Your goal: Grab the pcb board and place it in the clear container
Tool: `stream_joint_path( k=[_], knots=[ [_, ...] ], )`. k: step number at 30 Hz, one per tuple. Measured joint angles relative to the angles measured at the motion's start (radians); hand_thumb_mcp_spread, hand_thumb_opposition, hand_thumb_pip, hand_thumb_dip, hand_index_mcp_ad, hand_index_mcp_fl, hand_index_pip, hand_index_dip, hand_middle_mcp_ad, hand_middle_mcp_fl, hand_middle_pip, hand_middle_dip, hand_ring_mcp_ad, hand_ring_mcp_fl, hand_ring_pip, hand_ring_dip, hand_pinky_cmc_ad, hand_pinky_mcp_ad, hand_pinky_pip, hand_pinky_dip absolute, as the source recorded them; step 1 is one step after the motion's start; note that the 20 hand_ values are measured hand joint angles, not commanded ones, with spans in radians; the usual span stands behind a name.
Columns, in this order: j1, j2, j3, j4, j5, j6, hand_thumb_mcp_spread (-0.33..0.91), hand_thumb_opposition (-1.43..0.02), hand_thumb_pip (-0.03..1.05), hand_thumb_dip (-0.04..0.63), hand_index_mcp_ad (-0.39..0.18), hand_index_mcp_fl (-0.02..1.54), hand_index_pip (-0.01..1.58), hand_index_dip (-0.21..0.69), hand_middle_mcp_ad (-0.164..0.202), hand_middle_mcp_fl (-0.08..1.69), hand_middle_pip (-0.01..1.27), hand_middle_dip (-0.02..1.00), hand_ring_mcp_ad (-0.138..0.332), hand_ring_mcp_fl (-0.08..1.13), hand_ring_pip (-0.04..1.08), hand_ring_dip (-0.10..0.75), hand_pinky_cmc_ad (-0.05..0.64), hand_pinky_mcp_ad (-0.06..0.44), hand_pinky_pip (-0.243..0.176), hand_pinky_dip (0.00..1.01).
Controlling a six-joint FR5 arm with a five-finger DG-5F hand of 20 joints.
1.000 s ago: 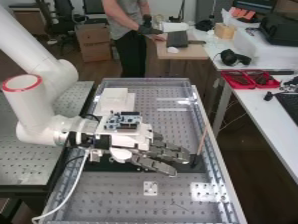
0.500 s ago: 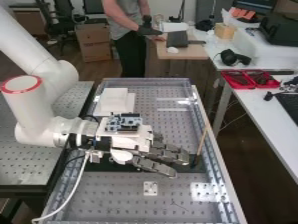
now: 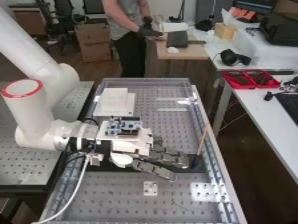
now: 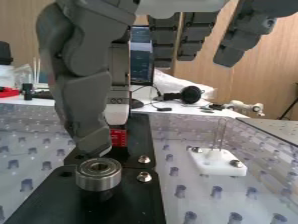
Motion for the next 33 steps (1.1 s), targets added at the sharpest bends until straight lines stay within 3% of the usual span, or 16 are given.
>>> stream_joint_path(
  k=[10, 33],
  knots=[
    [-0.004, -0.011, 0.014, -0.009, -0.013, 0.002, 0.68, -0.83, 0.40, 0.236, -0.227, 0.24, 1.53, 0.248, 0.084, 0.02, 0.15, 0.16, 0.070, 0.00, 0.09, 0.030, 0.316, 0.195, -0.075, 0.18],
    [-0.011, -0.028, 0.040, -0.027, -0.031, 0.002, 0.64, -0.83, 0.39, 0.236, -0.227, 0.19, 1.51, 0.243, 0.084, 0.02, 0.15, 0.16, 0.066, 0.00, 0.09, 0.030, 0.316, 0.195, -0.075, 0.18]
  ],
)
